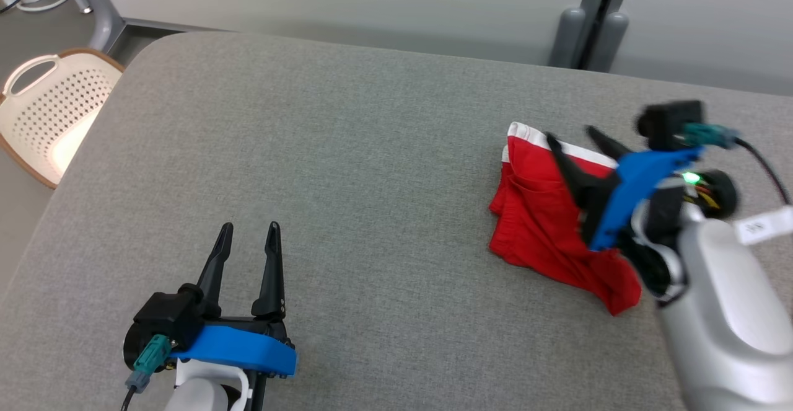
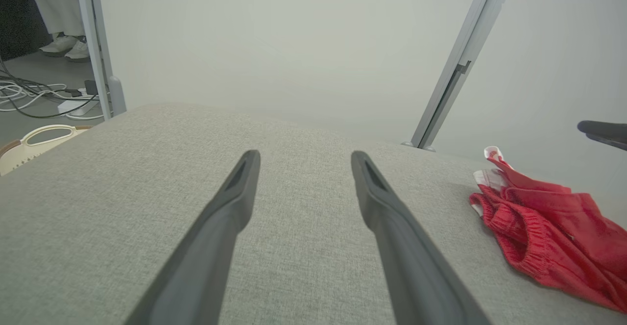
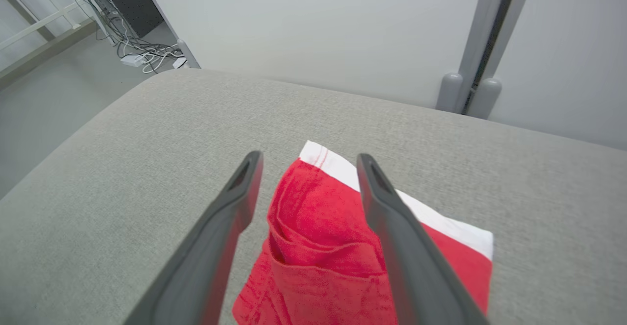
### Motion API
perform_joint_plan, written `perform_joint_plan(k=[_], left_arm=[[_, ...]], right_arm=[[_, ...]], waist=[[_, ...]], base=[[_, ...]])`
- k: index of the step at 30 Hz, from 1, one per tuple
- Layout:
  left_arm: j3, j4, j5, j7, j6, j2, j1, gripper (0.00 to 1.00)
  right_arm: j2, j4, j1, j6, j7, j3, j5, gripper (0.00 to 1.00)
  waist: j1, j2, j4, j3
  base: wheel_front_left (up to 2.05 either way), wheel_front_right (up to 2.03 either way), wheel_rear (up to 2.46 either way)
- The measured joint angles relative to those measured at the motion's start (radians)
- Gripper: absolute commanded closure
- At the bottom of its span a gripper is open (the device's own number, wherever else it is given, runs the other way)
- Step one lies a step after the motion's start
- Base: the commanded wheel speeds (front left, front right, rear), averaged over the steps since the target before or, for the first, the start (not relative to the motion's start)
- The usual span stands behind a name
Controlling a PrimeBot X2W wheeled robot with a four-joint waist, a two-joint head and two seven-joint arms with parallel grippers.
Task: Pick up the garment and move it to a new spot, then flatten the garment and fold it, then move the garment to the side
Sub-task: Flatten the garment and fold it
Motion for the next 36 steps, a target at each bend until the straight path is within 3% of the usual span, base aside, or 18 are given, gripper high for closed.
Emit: perform_joint_plan(k=[8, 17, 18, 19, 20, 21, 30, 36], left_arm=[[0.016, -0.006, 0.016, 0.0, 0.0, 0.009, 0.006, 0.0], [-0.007, 0.013, 0.043, 0.0, -0.003, 0.045, -0.04, 0.0], [-0.008, 0.015, 0.046, 0.0, -0.003, 0.049, -0.045, 0.0], [-0.008, 0.017, 0.047, 0.0, -0.003, 0.05, -0.049, 0.0], [-0.01, 0.019, 0.047, 0.0, -0.003, 0.053, -0.053, 0.0], [-0.011, 0.021, 0.047, 0.0, -0.003, 0.056, -0.056, 0.0], [-0.021, 0.029, 0.039, 0.0, -0.003, 0.062, -0.057, 0.0], [-0.021, 0.036, 0.031, 0.0, -0.003, 0.063, -0.045, 0.0]], right_arm=[[-0.086, -0.083, 0.153, 0.0, 0.011, -0.219, -0.156, 0.0], [-0.091, -0.031, 0.204, 0.0, -0.011, -0.237, -0.228, 0.0], [-0.091, -0.02, 0.203, 0.0, -0.018, -0.23, -0.229, 0.08], [-0.089, -0.01, 0.2, 0.0, -0.025, -0.22, -0.229, 0.6], [-0.087, 0.001, 0.197, 0.0, -0.026, -0.206, -0.23, 0.86], [-0.085, 0.012, 0.191, 0.0, -0.03, -0.19, -0.231, 1.0], [-0.065, 0.116, 0.137, 0.0, -0.042, -0.014, -0.226, 1.0], [-0.01, 0.109, 0.124, 0.0, -0.019, 0.19, -0.141, 1.0]], waist=[[0.0, 0.0, -0.041, -0.009], [0.0, 0.0, -0.051, 0.021], [0.0, 0.0, -0.051, 0.023], [0.0, 0.0, -0.051, 0.024], [0.0, 0.0, -0.051, 0.025], [0.0, 0.0, -0.051, 0.025], [0.0, 0.0, -0.043, 0.018], [0.0, 0.0, -0.036, 0.003]], base=[[0.0, 0.0, 0.0], [0.0, 0.0, 0.0], [0.0, 0.0, 0.0], [0.0, 0.0, 0.0], [0.0, 0.0, 0.0], [0.0, 0.0, 0.0], [0.0, 0.0, 0.0], [0.0, 0.0, 0.0]])
